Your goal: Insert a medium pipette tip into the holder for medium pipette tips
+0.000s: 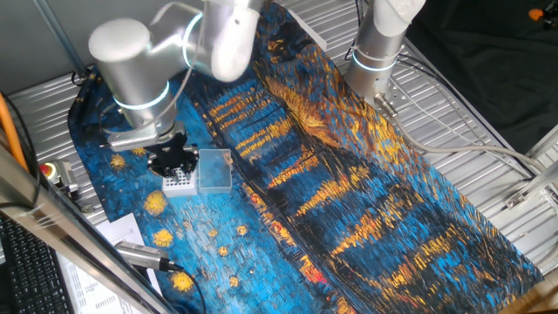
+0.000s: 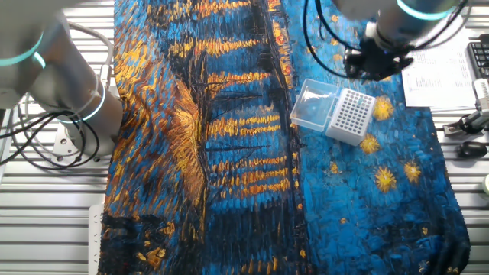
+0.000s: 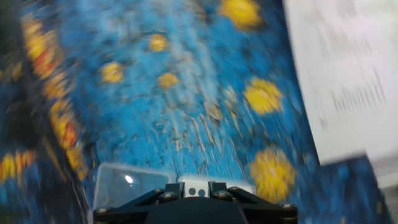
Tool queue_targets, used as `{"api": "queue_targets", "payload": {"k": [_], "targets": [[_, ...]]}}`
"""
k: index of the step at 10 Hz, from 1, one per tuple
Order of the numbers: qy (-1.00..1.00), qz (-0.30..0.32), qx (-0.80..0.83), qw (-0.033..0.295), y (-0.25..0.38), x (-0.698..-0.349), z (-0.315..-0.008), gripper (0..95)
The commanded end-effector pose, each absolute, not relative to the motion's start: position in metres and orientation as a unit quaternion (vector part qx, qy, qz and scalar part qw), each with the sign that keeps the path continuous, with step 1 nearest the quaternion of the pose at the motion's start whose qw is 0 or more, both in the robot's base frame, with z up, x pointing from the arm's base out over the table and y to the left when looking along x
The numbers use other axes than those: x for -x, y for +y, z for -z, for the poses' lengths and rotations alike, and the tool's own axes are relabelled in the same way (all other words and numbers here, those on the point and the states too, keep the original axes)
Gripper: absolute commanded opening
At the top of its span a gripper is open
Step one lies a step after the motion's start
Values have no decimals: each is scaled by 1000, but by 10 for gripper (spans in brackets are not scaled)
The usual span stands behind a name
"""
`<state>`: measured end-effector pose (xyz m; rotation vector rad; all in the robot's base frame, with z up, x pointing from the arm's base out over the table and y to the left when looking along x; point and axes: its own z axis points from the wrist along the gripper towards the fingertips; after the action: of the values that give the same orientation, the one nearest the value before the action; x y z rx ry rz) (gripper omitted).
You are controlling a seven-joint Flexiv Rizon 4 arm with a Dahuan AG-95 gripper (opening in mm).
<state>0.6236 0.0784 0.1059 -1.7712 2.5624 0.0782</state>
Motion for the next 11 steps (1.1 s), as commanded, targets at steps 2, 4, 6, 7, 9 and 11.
{"api": "queue_targets", "payload": {"k": [2, 4, 6, 7, 9, 11], "targets": [[945, 14, 325, -22, 81, -614, -124, 0], [959, 13, 280, -26, 76, -609, -126, 0], [966, 14, 257, -23, 75, -609, -126, 0], [968, 13, 250, -21, 75, -609, -126, 0], [975, 13, 223, -14, 75, -609, -126, 0], [975, -3, 221, 4, 76, -608, -128, 0]]}}
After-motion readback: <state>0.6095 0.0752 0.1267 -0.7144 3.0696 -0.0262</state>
